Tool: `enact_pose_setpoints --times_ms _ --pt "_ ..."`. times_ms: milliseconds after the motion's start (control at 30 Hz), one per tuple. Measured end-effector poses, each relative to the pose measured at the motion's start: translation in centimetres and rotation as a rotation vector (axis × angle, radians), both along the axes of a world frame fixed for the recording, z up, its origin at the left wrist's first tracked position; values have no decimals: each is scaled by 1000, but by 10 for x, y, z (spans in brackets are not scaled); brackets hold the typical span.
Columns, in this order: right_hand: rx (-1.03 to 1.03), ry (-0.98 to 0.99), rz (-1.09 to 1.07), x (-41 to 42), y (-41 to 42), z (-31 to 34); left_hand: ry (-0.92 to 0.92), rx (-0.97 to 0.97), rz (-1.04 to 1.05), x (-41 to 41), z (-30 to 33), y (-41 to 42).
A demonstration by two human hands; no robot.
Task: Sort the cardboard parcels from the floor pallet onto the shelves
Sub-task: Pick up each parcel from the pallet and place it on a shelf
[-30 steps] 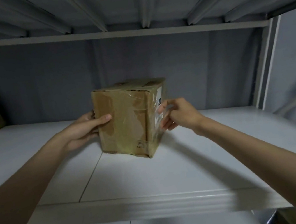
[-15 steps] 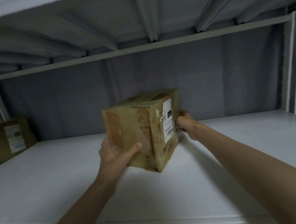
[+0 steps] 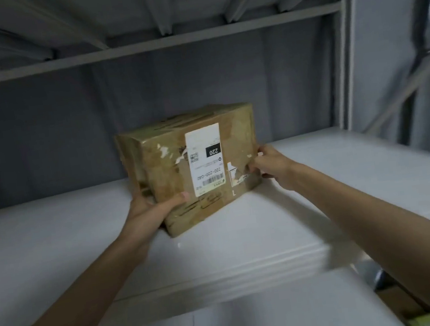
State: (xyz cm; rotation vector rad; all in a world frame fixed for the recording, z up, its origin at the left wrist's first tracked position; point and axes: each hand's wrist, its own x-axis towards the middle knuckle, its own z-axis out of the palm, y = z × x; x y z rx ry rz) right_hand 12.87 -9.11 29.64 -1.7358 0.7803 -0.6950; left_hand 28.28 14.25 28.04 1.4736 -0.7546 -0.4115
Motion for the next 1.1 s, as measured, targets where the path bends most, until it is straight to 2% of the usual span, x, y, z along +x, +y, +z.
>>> enact_pose_setpoints --times_ms 100,233,500,733,900,1100 --pt "22 -66 -32 -49 32 -7 23 3 -81 -4 -1 2" --pt "-49 -118 -155 -102 80 -18 61 3 -234 -22 -3 7" --pt "-274 -101 -496 -210 190 -34 -40 76 -586 -79 -2 23" --pt "-311 -56 -779 -305 275 -43 -25 78 -906 -167 -11 25" --pt "-266 -90 -902 -375 309 -47 -128 66 -1024 -242 -11 9" --pt "-247 -109 -1016 -477 318 -64 -161 113 -1152 -351 -26 -17"
